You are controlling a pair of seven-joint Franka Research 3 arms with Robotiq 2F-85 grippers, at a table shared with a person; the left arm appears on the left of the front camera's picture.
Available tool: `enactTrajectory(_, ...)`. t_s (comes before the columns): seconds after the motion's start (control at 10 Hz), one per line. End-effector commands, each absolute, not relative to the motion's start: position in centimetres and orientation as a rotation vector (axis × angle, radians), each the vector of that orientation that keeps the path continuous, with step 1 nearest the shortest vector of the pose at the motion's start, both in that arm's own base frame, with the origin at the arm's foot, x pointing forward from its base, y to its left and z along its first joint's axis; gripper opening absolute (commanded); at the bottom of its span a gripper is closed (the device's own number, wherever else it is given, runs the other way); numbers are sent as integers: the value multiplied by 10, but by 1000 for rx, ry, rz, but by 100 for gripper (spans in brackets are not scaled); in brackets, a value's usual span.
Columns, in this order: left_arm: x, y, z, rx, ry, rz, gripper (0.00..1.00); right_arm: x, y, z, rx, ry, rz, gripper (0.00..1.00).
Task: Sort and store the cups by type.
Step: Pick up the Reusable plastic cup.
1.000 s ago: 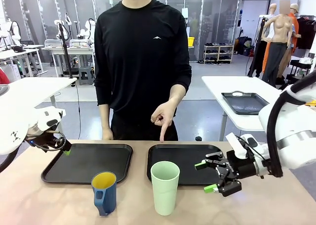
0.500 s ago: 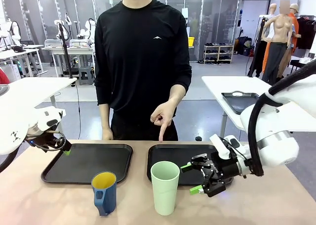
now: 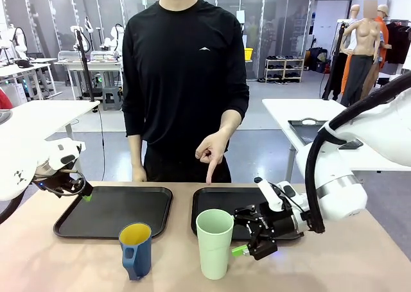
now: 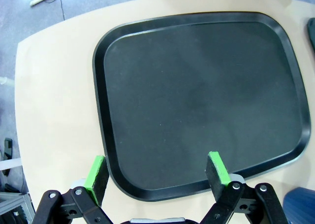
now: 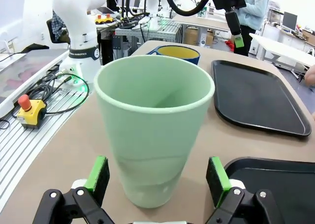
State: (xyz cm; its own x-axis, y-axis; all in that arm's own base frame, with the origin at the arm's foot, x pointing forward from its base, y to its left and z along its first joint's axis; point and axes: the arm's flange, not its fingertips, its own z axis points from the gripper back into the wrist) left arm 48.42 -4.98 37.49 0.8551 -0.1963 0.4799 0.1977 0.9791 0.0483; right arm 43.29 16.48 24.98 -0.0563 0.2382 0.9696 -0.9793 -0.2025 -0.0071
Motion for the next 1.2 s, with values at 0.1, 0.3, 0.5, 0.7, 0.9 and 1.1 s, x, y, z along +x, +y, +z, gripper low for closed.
enactTrajectory(0.1, 485, -47, 376, -1, -506, -207, 100, 442, 184, 240, 1163, -993, 1469, 100)
enactTrajectory(0.3, 485, -47, 376, -1, -506, -207, 100, 443, 192, 238, 1174, -1007, 1463, 100)
enactTrajectory(0.5, 485, -47, 376, -1, -506, -207, 100, 445, 198, 235, 1193, -1012, 1462, 100)
enactTrajectory(0.7, 485, -47, 376, -1, -506, -207, 100, 444, 201, 232, 1222, -1021, 1464, 100)
enactTrajectory(0.9, 485, -47, 376, -1, -506, -207, 100, 444, 207, 231, 1252, -1033, 1475, 100)
enactTrajectory(1.1, 485, -47, 376, -1, -506, -207, 100, 443, 215, 227, 1277, -1027, 1480, 100)
